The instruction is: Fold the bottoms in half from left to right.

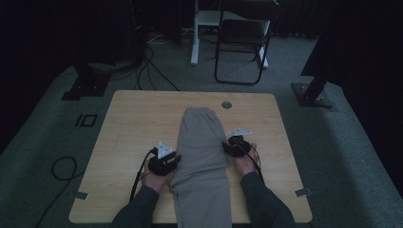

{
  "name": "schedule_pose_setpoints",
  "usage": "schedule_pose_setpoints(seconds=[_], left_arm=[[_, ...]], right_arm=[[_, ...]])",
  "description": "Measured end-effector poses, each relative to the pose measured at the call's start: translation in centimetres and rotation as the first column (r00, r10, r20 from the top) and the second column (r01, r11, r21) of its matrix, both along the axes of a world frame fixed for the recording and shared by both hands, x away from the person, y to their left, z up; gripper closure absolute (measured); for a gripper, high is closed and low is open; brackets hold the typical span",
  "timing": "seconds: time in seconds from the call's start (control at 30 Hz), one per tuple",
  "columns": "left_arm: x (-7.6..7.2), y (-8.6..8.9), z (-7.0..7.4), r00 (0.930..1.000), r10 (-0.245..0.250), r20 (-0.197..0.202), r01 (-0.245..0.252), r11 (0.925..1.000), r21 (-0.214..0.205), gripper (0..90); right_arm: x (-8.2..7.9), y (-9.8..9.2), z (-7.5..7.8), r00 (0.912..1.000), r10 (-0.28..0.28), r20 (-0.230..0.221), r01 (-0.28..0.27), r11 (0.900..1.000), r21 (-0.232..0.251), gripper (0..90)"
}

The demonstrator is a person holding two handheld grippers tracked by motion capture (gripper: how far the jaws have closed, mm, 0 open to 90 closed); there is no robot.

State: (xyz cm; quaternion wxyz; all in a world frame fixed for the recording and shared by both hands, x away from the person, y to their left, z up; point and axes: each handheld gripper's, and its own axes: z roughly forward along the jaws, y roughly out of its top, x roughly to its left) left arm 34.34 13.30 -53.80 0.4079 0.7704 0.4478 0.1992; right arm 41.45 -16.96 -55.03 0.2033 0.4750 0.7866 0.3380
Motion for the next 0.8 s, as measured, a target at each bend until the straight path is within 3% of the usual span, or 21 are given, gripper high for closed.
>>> schedule_pose_setpoints(seconds=[0.07,0.13,0.23,0.33,0.4,0.53,0.8], left_arm=[[1.7,-0.1,0.4,0.9997,0.023,0.001,-0.023,0.9996,-0.015,68.7],[3.9,-0.4,0.4,0.9987,0.04,-0.032,-0.04,0.9991,-0.012,68.7],[6.8,-1.4,-0.1,0.9968,0.039,-0.07,-0.037,0.9989,0.03,69.5],[8.1,-2.2,-0.8,0.9953,0.037,-0.09,-0.031,0.9972,0.069,72.6],[8.1,-2.6,-1.2,0.9959,0.038,-0.082,-0.029,0.9942,0.104,77.8],[7.3,-2.5,-1.2,0.9966,0.019,-0.08,-0.009,0.9933,0.115,83.1],[4.5,-1.0,-1.4,0.9971,-0.023,-0.073,0.03,0.9946,0.099,82.8]], right_arm=[[0.1,0.0,0.0,1.0,-0.003,0.0,0.003,1.0,0.008,66.7],[0.1,0.0,-0.1,1.0,-0.005,0.002,0.005,0.9998,0.017,67.5],[0.0,0.1,-0.2,1.0,-0.001,0.008,0.001,0.9998,0.02,70.3],[0.0,0.1,-0.2,1.0,0.0,0.008,0.0,0.9997,0.024,70.6],[0.0,0.1,-0.2,1.0,0.001,0.009,-0.001,0.9997,0.025,70.7],[-0.2,0.2,-0.2,1.0,-0.001,0.005,0.001,0.9997,0.024,71.9],[-2.3,-0.2,-0.3,0.9996,0.027,0.005,-0.027,0.9989,0.039,71.5]])
